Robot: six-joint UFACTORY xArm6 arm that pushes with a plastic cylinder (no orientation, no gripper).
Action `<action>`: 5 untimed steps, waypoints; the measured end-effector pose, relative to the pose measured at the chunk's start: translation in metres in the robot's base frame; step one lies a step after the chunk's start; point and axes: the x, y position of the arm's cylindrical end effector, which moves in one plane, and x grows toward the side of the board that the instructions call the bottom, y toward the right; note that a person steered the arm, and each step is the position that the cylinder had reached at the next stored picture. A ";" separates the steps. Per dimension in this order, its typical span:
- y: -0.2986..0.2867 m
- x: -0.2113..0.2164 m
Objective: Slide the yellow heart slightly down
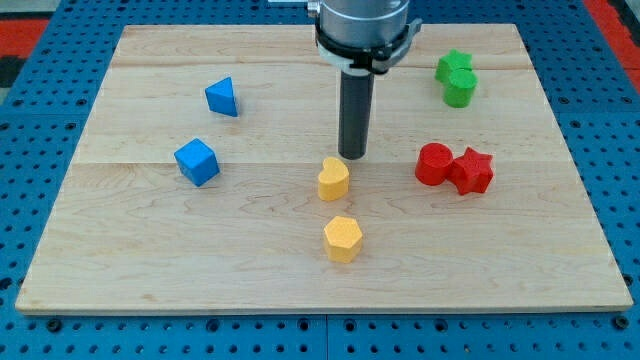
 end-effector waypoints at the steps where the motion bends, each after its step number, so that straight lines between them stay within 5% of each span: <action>1: -0.029 0.002; 2: -0.066 0.007; 5: -0.011 0.047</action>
